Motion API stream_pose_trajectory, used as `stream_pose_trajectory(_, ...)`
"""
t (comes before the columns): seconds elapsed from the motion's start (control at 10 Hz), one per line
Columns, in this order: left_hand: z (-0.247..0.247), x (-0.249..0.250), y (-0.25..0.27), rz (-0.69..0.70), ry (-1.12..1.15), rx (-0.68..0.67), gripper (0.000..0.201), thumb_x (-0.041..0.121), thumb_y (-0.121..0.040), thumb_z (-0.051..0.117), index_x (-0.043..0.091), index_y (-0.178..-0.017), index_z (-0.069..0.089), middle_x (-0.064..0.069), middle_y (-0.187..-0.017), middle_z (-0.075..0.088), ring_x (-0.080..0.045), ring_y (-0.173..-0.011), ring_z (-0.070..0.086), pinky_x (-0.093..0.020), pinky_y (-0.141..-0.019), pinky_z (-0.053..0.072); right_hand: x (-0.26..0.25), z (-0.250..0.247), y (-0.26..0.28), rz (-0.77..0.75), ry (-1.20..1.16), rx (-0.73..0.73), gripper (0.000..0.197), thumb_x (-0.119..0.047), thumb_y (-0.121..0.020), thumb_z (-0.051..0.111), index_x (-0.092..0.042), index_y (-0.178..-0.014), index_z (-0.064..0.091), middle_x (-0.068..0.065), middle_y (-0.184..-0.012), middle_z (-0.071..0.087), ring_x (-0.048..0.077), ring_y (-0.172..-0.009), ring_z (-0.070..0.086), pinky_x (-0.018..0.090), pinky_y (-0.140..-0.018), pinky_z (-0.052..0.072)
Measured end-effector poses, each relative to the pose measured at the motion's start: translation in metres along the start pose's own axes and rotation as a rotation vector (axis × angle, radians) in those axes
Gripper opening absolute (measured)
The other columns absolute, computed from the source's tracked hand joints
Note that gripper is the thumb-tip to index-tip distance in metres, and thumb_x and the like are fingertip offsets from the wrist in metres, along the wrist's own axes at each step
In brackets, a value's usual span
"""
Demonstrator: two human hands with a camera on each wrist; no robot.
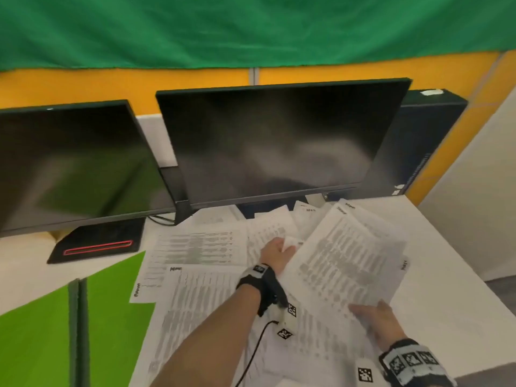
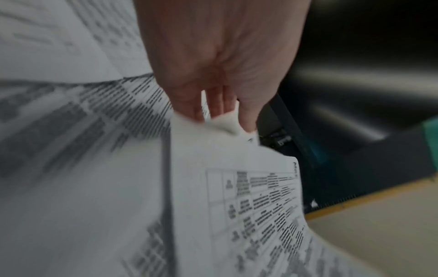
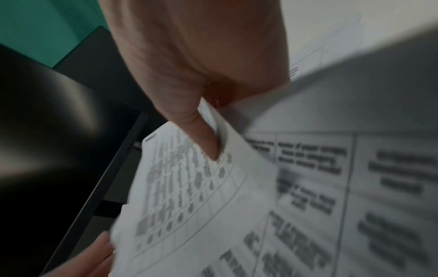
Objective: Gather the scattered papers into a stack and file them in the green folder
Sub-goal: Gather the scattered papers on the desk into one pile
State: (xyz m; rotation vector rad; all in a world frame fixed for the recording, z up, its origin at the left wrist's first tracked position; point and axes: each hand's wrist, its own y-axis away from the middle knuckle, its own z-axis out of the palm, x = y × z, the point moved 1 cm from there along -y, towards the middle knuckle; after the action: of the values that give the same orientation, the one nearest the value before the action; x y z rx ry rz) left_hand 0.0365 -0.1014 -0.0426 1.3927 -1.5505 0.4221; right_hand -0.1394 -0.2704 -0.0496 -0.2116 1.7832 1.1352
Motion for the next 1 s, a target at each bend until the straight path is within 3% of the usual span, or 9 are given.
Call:
stream_pose_trajectory(0.1,-0.039,-0.019,0.003,0.099,-0.231,0.121,0.035,0.012,-0.097,0.038,0.013,-0.129,0.051,-0.011,-0.132,0.055,-0.028,-0.121,0.050,-0.033,-0.101,0.037,0.004,-0.005,-0.008,-0.031,0.048,0.066,0.027,0.014,-0.079,0.053,0.014,-0.105,0.060,0.016,-0.067,0.068,0.027,-0.067,0.059,0.030,-0.063,0.047)
stream_pose_trajectory(0.2,-0.113,-0.071,0.005,-0.017,-0.592,0.144,0.046,0.008,-0.087,0.045,0.021,-0.130,0.047,-0.007,-0.137,0.047,-0.028,-0.126,0.043,-0.044,-0.105,0.037,0.000,-0.025,-0.010,-0.038,0.046,0.039,0.029,0.010,-0.086,0.052,-0.006,-0.081,0.076,0.019,-0.071,0.067,0.028,-0.067,0.055,0.026,-0.053,0.046)
stream_pose_trajectory(0.3,-0.187,-0.138,0.017,-0.360,-0.815,0.117,0.072,0.033,-0.074,0.065,0.016,-0.137,0.035,-0.014,-0.140,0.040,-0.035,-0.129,0.041,-0.047,-0.103,0.042,0.001,-0.035,-0.015,0.034,-0.031,-0.112,0.062,-0.003,-0.092,0.050,-0.025,-0.038,0.071,0.023,-0.085,0.073,0.041,-0.102,0.057,0.031,-0.070,0.048)
stream_pose_trajectory(0.4,-0.202,-0.168,0.032,-0.537,-0.613,0.092,0.109,0.045,-0.055,0.085,0.014,-0.142,0.025,-0.018,-0.143,0.030,-0.040,-0.132,0.038,-0.049,-0.103,0.043,0.005,-0.026,-0.022,0.119,-0.063,-0.164,0.050,-0.005,-0.092,0.048,-0.014,-0.051,0.076,0.031,-0.122,0.060,0.031,-0.081,0.063,0.034,-0.069,0.048)
stream_pose_trajectory(0.5,-0.182,-0.167,0.042,-0.533,-0.380,0.163,0.103,0.022,-0.059,0.087,0.012,-0.141,0.026,-0.019,-0.142,0.028,-0.041,-0.128,0.041,-0.047,-0.099,0.046,-0.005,0.024,-0.002,0.143,-0.084,-0.262,0.019,0.002,-0.090,0.049,0.008,-0.092,0.067,0.020,-0.080,0.073,0.022,-0.053,0.070,0.030,-0.056,0.051)
stream_pose_trajectory(0.6,-0.167,-0.164,0.039,-0.448,-0.211,0.146,0.078,0.018,-0.071,0.075,0.006,-0.137,0.035,-0.018,-0.133,0.051,-0.036,-0.119,0.052,-0.038,-0.090,0.048,0.002,0.072,0.008,0.183,0.103,-0.366,0.034,0.003,-0.086,0.055,0.017,-0.117,0.056,0.021,-0.078,0.074,0.029,-0.066,0.072,0.037,-0.068,0.052)
stream_pose_trajectory(0.8,-0.142,-0.120,0.041,-0.149,0.203,0.126,0.019,0.022,-0.084,0.064,0.019,-0.102,0.069,-0.001,-0.108,0.070,-0.027,-0.105,0.062,-0.045,-0.096,0.048,0.002,0.135,0.015,0.111,0.305,-0.383,0.026,0.003,-0.086,0.055,0.000,-0.112,0.058,0.015,-0.100,0.067,0.029,-0.087,0.063,0.031,-0.063,0.050)
stream_pose_trajectory(0.9,-0.128,-0.106,0.044,-0.209,0.444,0.037,0.011,0.023,-0.086,0.065,0.021,-0.097,0.067,-0.006,-0.104,0.071,-0.030,-0.102,0.064,-0.052,-0.097,0.047,-0.002,0.143,0.005,0.097,0.339,-0.340,0.028,0.005,-0.086,0.057,-0.002,-0.113,0.055,0.014,-0.091,0.065,0.028,-0.079,0.062,0.031,-0.060,0.049)
stream_pose_trajectory(1.0,-0.144,-0.125,0.033,-0.369,-0.020,0.253,0.051,0.053,-0.092,0.042,0.014,-0.121,0.058,-0.014,-0.127,0.059,-0.032,-0.114,0.054,-0.047,-0.103,0.039,-0.007,0.143,-0.002,0.075,0.414,-0.326,0.029,0.007,-0.085,0.057,0.000,-0.113,0.057,0.010,-0.083,0.063,0.024,-0.074,0.060,0.028,-0.056,0.046)
